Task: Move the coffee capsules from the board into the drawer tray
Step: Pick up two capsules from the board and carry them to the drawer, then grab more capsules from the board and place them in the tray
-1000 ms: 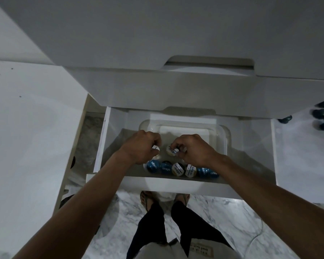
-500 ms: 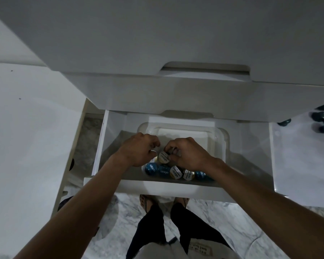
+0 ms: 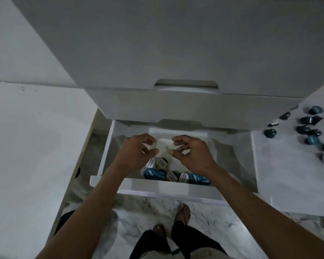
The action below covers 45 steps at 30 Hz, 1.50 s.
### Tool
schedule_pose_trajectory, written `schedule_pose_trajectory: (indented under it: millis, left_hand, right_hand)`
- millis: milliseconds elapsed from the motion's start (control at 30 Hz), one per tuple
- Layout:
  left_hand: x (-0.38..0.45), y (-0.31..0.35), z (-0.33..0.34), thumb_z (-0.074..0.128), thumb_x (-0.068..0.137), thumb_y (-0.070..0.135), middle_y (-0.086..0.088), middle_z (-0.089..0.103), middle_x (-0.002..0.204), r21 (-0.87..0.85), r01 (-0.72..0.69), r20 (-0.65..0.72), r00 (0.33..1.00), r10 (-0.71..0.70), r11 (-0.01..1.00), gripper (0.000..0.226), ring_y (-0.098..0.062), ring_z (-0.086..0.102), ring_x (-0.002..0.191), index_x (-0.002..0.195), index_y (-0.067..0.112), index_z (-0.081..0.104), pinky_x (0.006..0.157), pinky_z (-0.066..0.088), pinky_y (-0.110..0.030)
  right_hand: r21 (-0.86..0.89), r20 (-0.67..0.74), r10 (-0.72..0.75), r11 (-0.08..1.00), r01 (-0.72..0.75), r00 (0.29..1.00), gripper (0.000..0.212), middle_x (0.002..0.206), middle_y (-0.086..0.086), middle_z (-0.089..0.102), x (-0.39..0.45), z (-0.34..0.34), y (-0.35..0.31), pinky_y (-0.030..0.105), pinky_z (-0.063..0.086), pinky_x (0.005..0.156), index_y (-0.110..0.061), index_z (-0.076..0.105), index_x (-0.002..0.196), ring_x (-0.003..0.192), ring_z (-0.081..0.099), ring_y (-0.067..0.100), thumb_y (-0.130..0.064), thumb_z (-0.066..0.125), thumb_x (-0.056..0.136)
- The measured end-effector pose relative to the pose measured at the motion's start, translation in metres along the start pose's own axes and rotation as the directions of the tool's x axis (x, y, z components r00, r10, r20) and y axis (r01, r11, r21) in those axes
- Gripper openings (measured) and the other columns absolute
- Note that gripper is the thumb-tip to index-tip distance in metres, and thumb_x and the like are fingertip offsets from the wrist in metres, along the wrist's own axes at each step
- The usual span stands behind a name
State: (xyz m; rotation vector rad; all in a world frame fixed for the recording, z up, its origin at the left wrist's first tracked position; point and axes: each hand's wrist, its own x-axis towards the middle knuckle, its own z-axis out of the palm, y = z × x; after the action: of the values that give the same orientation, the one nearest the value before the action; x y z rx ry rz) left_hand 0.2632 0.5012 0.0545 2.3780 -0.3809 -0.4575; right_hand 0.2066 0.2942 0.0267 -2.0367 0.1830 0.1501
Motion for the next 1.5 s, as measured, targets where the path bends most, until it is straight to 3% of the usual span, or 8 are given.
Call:
schedule_pose_trajectory:
  millis: [100,267,400,567,833,1033,1333,1500]
  left_hand:
    - [-0.01,0.013,-0.001,0.075,0.082,0.031,0.008,0.068,0.112,-0.021,-0.031,-0.023,0.999,0.03,0.999,0.034,-0.003,0.066,0.086,0.113,0.02,0.067,0.071,0.045,-0.008]
    - [-0.02,0.039,0.005,0.078,0.078,0.037,0.013,0.068,0.104,-0.075,-0.123,-0.033,0.992,0.121,0.99,0.032,0.0,0.065,0.088,0.106,0.025,0.068,0.074,0.052,-0.017]
    - [-0.03,0.073,0.027,0.078,0.076,0.039,0.027,0.065,0.096,-0.112,-0.197,-0.036,0.98,0.194,0.974,0.027,0.009,0.064,0.083,0.1,0.03,0.068,0.068,0.048,-0.007]
    - [-0.036,0.129,0.068,0.079,0.077,0.036,0.022,0.068,0.101,-0.193,-0.288,0.016,0.955,0.297,0.938,0.028,0.003,0.065,0.085,0.101,0.027,0.069,0.069,0.049,-0.014]
    - [-0.024,0.252,0.152,0.079,0.078,0.033,0.022,0.068,0.099,-0.284,-0.384,0.074,0.905,0.419,0.879,0.027,0.005,0.064,0.085,0.103,0.028,0.068,0.064,0.044,-0.009]
    - [-0.006,0.332,0.253,0.078,0.079,0.03,0.018,0.069,0.102,-0.267,-0.363,0.074,0.916,0.395,0.893,0.026,0.003,0.065,0.085,0.103,0.025,0.068,0.064,0.047,-0.009]
    - [0.012,0.371,0.358,0.075,0.082,0.029,0.013,0.068,0.105,-0.165,-0.215,0.121,0.964,0.236,0.963,0.029,-0.002,0.064,0.089,0.109,0.022,0.066,0.07,0.045,-0.013]
    - [0.049,0.366,0.396,0.074,0.083,0.028,0.004,0.066,0.115,-0.1,-0.14,0.105,0.983,0.15,0.985,0.037,-0.011,0.061,0.1,0.117,0.021,0.061,0.084,0.053,-0.032]
  right_hand:
    - [0.036,-0.09,0.005,0.999,-0.001,0.996,0.04,0.102,-0.011,0.067,-0.017,-0.009,-0.009,0.003,0.047,0.071,-0.024,0.066,0.116,0.08,0.065,-0.005,-0.03,0.079,0.079]
    - [0.114,-0.262,0.044,0.993,-0.014,0.964,0.037,0.1,-0.01,0.067,-0.056,-0.027,-0.018,0.006,0.048,0.07,-0.024,0.065,0.114,0.082,0.064,-0.005,-0.028,0.079,0.08]
    - [0.108,-0.365,0.07,0.994,-0.033,0.928,0.038,0.1,-0.01,0.068,-0.094,-0.05,-0.015,0.005,0.048,0.071,-0.025,0.065,0.115,0.082,0.064,-0.004,-0.031,0.078,0.08]
    - [0.119,-0.506,0.109,0.991,-0.056,0.855,0.039,0.102,-0.008,0.071,-0.15,-0.094,-0.001,0.009,0.051,0.07,-0.021,0.066,0.115,0.082,0.066,-0.003,-0.031,0.078,0.079]
    - [0.171,-0.687,0.17,0.983,-0.071,0.707,0.039,0.102,-0.008,0.072,-0.222,-0.207,0.051,0.016,0.055,0.066,-0.024,0.067,0.115,0.084,0.068,-0.002,-0.03,0.08,0.078]
    - [0.153,-0.711,0.179,0.983,-0.1,0.68,0.035,0.101,-0.006,0.071,-0.255,-0.321,0.13,0.013,0.053,0.064,-0.02,0.068,0.114,0.083,0.067,-0.002,-0.026,0.077,0.081]
    - [0.122,-0.618,0.246,0.968,-0.218,0.747,0.021,0.087,-0.023,0.065,-0.238,-0.415,0.209,0.004,0.045,0.058,-0.025,0.067,0.103,0.078,0.064,-0.006,-0.033,0.073,0.084]
    - [0.094,-0.584,0.297,0.949,-0.301,0.755,0.023,0.095,-0.012,0.067,-0.211,-0.422,0.251,0.009,0.047,0.057,-0.024,0.067,0.106,0.085,0.065,0.008,-0.025,0.074,0.084]
